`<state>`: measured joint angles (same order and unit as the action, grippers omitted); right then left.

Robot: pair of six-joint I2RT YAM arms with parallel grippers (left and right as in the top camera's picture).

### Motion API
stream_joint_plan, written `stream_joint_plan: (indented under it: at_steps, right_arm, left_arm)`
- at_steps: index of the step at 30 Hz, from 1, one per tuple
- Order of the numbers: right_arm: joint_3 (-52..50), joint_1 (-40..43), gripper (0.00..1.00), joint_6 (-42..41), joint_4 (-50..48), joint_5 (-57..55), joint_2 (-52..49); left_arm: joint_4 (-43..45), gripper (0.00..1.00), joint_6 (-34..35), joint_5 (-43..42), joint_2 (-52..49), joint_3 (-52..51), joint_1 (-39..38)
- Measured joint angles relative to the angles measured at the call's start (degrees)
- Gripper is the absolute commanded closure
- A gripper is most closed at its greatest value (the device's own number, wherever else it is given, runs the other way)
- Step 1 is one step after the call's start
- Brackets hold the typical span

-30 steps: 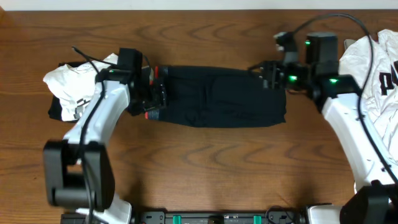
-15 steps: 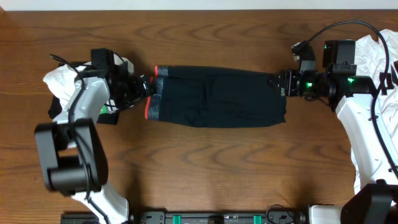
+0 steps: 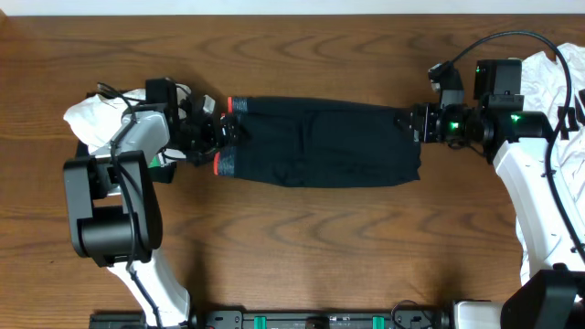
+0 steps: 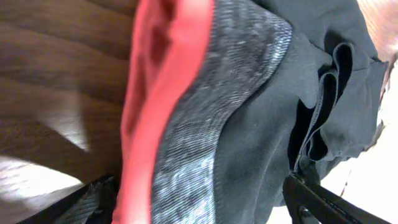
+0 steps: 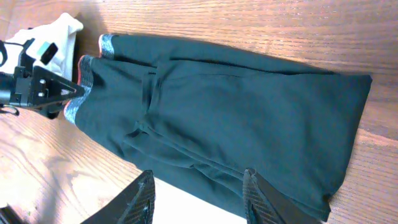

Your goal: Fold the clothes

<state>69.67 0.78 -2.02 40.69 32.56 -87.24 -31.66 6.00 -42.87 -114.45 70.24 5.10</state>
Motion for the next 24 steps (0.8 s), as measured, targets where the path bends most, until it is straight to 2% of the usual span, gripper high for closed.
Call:
stream_joint_plan:
  at_steps: [5, 9, 11, 13, 19, 24]
  right_arm:
    - [0.00, 0.00, 0.58, 0.15, 0.04, -0.09, 0.00]
    - [0.00, 0.02, 0.59, 0.15, 0.07, -0.09, 0.00]
    - [0.00, 0.02, 0.59, 0.15, 0.07, -0.09, 0.00]
    - [0.00, 0.02, 0.59, 0.15, 0.15, -0.09, 0.00]
    - [0.00, 0.02, 0.59, 0.15, 0.57, -0.09, 0.00]
    - [0.00, 0.02, 0.60, 0.15, 0.63, -0.09, 0.00]
  left_arm:
    - [0.61, 0.50, -0.20, 0.87, -0.79, -0.02, -2.08]
    - [0.44, 0.80, -0.31, 1.77, -1.66, -0.24, -2.58]
    - [-0.31, 0.89, -0.26, 2.43, -1.90, -0.28, -2.58]
    - [-2.67, 0.94, -0.48, 2.91, -1.92, -0.15, -2.43]
    - [-16.02, 0.95, -1.38, 8.17, 0.52, 3.89, -0.46]
    - [-25.00, 0.94, -2.49, 16.70, 10.16, 11.67, 1.20]
